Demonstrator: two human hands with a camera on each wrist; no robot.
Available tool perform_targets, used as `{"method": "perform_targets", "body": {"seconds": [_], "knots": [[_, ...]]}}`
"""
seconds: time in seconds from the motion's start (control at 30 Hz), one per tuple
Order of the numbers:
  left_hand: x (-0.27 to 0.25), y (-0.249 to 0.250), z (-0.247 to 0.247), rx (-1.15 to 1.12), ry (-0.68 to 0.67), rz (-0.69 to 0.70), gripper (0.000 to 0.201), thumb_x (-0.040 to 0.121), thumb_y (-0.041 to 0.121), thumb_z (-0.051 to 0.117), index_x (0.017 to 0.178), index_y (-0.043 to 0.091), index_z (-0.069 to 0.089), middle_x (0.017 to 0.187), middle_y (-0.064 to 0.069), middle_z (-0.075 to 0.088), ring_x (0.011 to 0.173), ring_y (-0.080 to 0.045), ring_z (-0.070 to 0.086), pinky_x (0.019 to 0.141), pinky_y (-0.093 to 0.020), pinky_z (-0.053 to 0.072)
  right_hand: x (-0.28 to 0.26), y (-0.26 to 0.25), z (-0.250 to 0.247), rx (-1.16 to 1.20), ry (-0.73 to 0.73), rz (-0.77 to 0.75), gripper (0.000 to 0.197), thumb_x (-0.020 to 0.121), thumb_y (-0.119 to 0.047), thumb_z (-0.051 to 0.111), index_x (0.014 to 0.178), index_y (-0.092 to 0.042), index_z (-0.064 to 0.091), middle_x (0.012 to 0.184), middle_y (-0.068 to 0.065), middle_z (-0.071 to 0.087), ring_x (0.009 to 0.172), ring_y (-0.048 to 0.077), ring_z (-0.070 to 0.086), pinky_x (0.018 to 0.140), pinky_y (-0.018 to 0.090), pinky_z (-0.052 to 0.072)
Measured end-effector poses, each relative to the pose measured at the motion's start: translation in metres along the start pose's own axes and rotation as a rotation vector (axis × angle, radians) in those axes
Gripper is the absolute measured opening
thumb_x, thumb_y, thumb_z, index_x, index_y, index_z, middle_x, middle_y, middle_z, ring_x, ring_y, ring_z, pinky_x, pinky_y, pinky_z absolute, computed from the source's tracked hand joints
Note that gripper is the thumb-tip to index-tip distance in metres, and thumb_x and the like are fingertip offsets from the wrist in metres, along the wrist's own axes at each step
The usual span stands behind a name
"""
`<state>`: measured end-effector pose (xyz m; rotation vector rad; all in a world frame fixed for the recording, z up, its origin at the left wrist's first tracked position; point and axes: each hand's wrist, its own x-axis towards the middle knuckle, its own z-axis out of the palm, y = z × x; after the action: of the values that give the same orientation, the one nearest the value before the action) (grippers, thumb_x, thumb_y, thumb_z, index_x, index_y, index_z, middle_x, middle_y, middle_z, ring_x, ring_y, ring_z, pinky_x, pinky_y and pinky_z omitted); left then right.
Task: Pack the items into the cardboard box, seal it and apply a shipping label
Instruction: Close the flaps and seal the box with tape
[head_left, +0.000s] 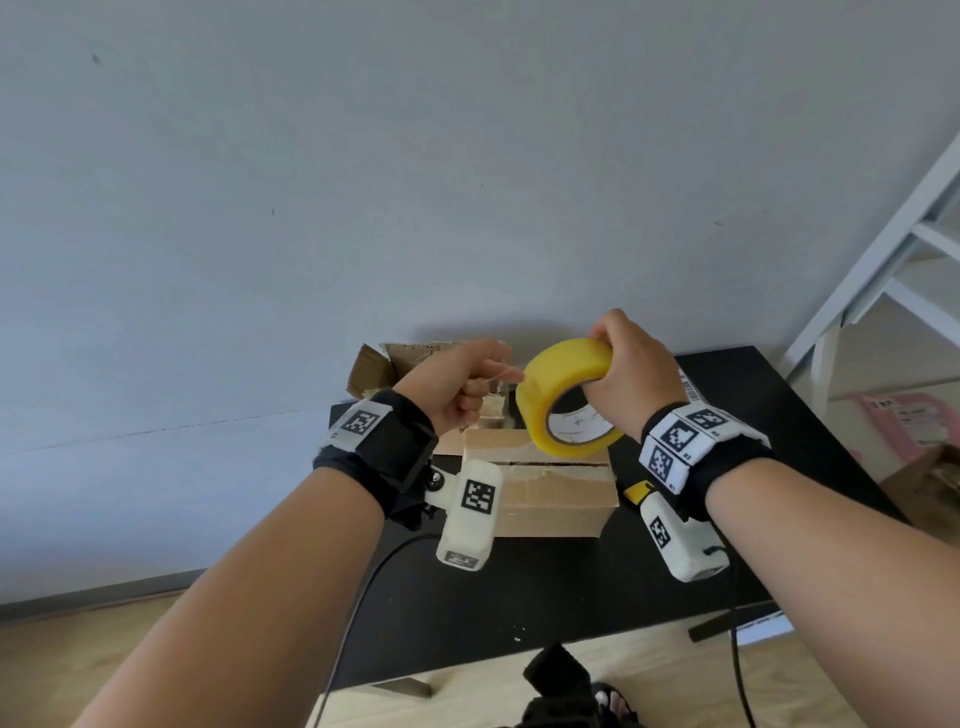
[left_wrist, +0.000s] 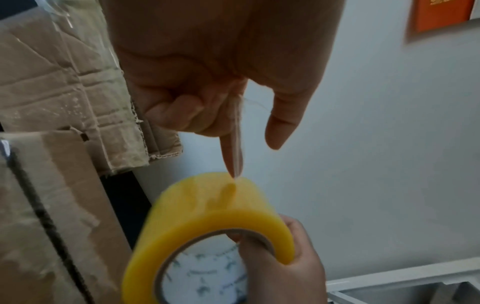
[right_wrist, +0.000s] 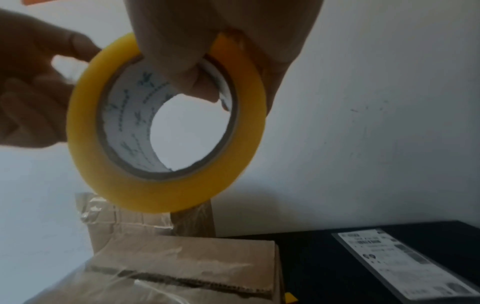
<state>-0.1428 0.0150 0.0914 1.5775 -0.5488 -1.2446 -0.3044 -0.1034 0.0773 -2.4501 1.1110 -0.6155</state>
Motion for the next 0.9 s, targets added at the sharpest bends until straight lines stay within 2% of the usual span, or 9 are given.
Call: {"method": "perform_targets", "body": {"seconds": [0.07,0.17,0.27,0.33,0.47,0.57,0.63,0.8,0.9], "knots": [[0.000,-0.004,-0.003,0.077,0.042,-0.005,0.025,0.093,0.031,0.058,0.100,0.009,0.069,0.060,0.004,0.040,0.048,-0.009,0.023,0.050,-0.021,0.022,0.000,0.000,0.001,0.018,0.025,-0.005,0.036,0.073,-0.006,0.064,0.099,-0.019,0.043,0.097,0.000,0.051,0.082,0.024,0.052,0.065,0.030,0.037],[0.003,-0.011,-0.007,0.237,0.098,0.029,0.023,0.089,0.030,0.067,0.090,0.007,0.073,0.057,0.003,0.032,0.051,-0.011,0.028,0.051,-0.022,0.030,-0.001,-0.004,0.000,-0.063,0.000,-0.053,0.038,0.072,-0.005,0.066,0.102,-0.016,0.046,0.100,0.001,0.043,0.081,0.023,0.046,0.066,0.031,0.034],[0.006,-0.018,-0.010,0.285,0.095,0.026,0.020,0.086,0.029,0.070,0.079,0.010,0.073,0.051,0.005,0.036,0.050,-0.011,0.033,0.051,-0.021,0.036,-0.005,-0.010,0.000,-0.390,-0.103,-0.179,0.038,0.073,0.003,0.059,0.106,-0.011,0.047,0.104,0.008,0.041,0.080,0.022,0.035,0.069,0.031,0.028],[0.006,-0.021,-0.012,0.288,0.079,0.010,0.020,0.086,0.030,0.071,0.079,0.011,0.073,0.053,0.005,0.037,0.050,-0.010,0.034,0.052,-0.022,0.038,-0.008,-0.010,0.000,-0.553,-0.130,-0.228,0.037,0.074,0.006,0.055,0.106,-0.009,0.047,0.106,0.010,0.042,0.084,0.024,0.037,0.070,0.032,0.028],[0.003,-0.025,-0.017,0.272,0.029,-0.006,0.025,0.087,0.028,0.069,0.088,0.004,0.072,0.052,0.005,0.036,0.048,-0.008,0.033,0.052,-0.021,0.036,-0.015,-0.003,-0.002,-0.731,-0.226,-0.271,0.037,0.078,-0.012,0.062,0.109,-0.013,0.042,0.110,0.008,0.041,0.098,0.025,0.044,0.083,0.032,0.033],[0.007,-0.030,-0.024,0.295,0.042,-0.039,0.030,0.083,0.036,0.072,0.089,0.007,0.074,0.051,0.006,0.038,0.048,-0.009,0.034,0.053,-0.021,0.035,-0.019,0.001,-0.003,-0.705,-0.253,-0.285,0.045,0.075,-0.026,0.068,0.109,-0.015,0.040,0.108,0.005,0.040,0.096,0.022,0.041,0.082,0.031,0.032],[0.010,-0.038,-0.030,0.293,0.030,-0.092,0.027,0.081,0.034,0.074,0.089,0.008,0.073,0.053,0.006,0.039,0.047,-0.008,0.034,0.052,-0.020,0.036,-0.020,0.004,-0.003,-0.679,-0.267,-0.290,0.045,0.075,-0.029,0.068,0.109,-0.016,0.041,0.107,0.003,0.042,0.096,0.021,0.040,0.082,0.031,0.032],[0.018,-0.058,-0.041,0.269,0.056,-0.176,0.036,0.078,0.026,0.079,0.107,0.005,0.070,0.053,0.005,0.043,0.048,-0.008,0.037,0.050,-0.020,0.040,-0.023,0.013,-0.007,-0.494,-0.280,-0.156,0.038,0.075,-0.014,0.065,0.105,-0.017,0.042,0.104,0.002,0.050,0.085,0.023,0.048,0.071,0.030,0.035],[0.025,-0.064,-0.044,0.253,0.064,-0.163,0.037,0.074,0.029,0.081,0.104,0.008,0.073,0.062,0.001,0.047,0.049,-0.009,0.038,0.050,-0.020,0.040,-0.027,0.018,-0.009,-0.354,-0.284,-0.098,0.043,0.076,-0.009,0.067,0.110,-0.016,0.040,0.108,0.003,0.045,0.080,0.023,0.049,0.065,0.032,0.038]]}}
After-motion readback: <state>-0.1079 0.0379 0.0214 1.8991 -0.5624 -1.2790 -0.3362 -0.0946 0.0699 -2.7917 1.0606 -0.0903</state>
